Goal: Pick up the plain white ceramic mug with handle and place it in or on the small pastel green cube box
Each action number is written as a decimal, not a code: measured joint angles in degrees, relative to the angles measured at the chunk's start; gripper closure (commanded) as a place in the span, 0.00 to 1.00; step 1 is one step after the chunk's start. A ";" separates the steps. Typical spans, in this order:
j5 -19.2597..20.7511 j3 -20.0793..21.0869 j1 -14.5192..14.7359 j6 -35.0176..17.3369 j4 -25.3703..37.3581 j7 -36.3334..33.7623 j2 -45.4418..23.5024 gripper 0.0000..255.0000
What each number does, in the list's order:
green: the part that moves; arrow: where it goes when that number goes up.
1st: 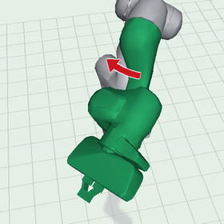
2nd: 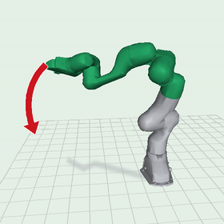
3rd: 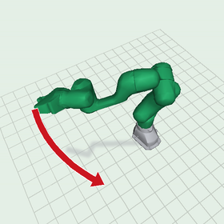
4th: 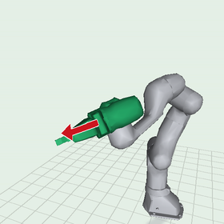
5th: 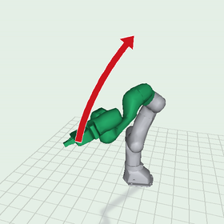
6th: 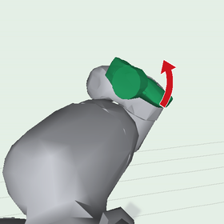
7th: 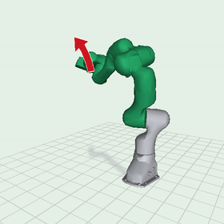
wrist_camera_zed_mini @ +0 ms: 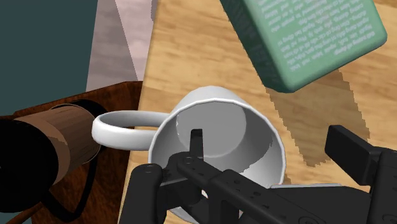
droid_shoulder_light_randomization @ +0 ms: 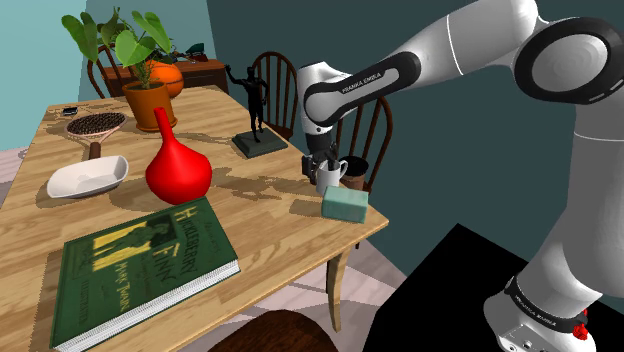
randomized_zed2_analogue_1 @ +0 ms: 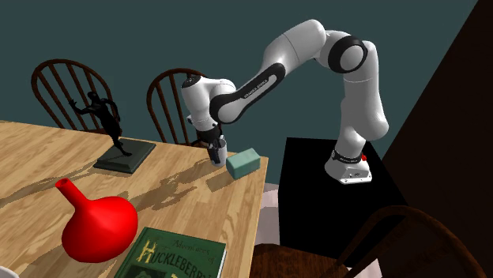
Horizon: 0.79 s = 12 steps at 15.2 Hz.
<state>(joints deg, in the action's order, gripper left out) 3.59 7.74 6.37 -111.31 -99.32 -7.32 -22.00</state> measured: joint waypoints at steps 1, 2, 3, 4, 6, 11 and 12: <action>0.00 0.00 0.00 0.00 0.00 0.00 0.00 1.00; 0.00 0.00 0.00 0.00 0.00 0.00 0.00 1.00; 0.00 0.00 0.00 0.00 0.00 0.00 0.00 1.00; 0.00 0.00 0.00 0.00 0.00 0.00 0.00 1.00; 0.00 0.00 0.00 0.00 0.00 0.00 0.00 1.00; -0.03 0.02 0.02 0.34 0.20 -0.02 0.13 1.00; -0.06 0.02 -0.01 0.91 0.65 0.06 0.26 1.00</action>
<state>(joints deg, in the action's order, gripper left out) 3.53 7.75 6.36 -110.40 -98.67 -7.26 -21.75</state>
